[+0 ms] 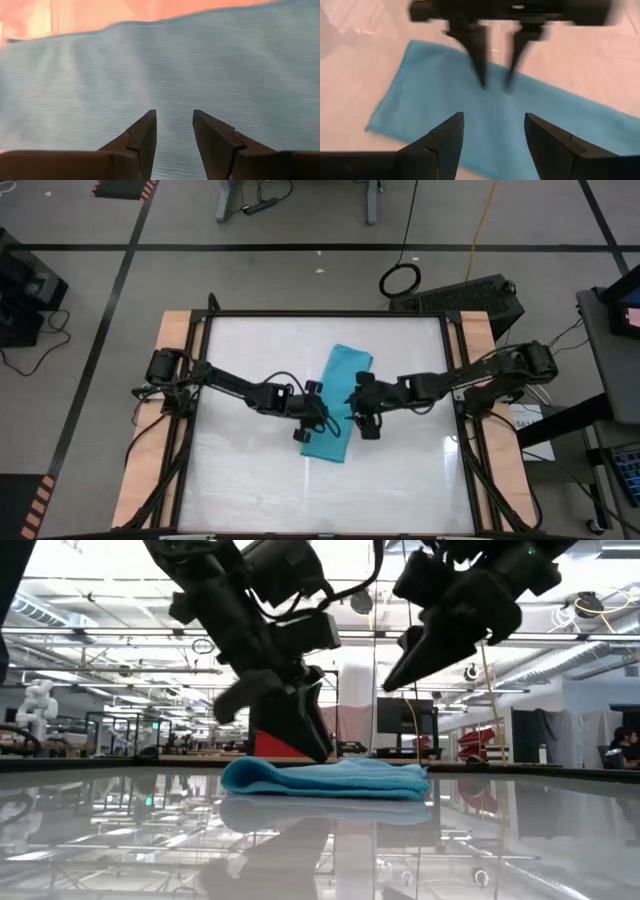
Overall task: Roll towel
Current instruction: Roll the blue towel
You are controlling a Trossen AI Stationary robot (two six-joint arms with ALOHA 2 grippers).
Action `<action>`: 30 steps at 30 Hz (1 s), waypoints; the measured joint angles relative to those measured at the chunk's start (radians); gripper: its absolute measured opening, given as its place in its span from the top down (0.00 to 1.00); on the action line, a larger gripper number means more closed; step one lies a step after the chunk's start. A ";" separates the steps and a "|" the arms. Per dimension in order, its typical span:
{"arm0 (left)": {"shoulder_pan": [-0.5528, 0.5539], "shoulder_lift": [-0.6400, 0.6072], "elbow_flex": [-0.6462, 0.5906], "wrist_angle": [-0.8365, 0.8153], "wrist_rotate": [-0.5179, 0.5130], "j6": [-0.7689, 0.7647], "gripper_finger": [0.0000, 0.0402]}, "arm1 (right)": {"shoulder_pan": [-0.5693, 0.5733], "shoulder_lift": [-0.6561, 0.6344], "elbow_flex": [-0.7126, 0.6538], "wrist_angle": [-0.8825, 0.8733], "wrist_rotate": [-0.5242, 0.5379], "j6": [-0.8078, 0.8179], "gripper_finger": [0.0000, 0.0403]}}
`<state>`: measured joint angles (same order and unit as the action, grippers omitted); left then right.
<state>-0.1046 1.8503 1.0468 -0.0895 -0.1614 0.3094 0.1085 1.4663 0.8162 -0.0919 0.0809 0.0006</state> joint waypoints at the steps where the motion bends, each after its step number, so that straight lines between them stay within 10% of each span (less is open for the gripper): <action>1: 0.014 0.000 0.000 0.012 -0.002 0.011 0.66 | 0.010 0.024 0.000 0.027 0.010 0.020 0.50; 16: 0.226 0.069 0.002 0.152 0.173 0.067 0.66 | 0.117 0.356 0.001 0.355 0.106 0.227 0.50; 30: 0.259 0.110 0.005 0.118 0.101 -0.015 0.66 | 0.200 0.308 0.004 0.091 0.107 0.157 0.50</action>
<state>0.1547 1.9608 1.0523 0.0282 -0.0608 0.2941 0.3083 1.7741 0.8204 -0.0005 0.1883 0.1578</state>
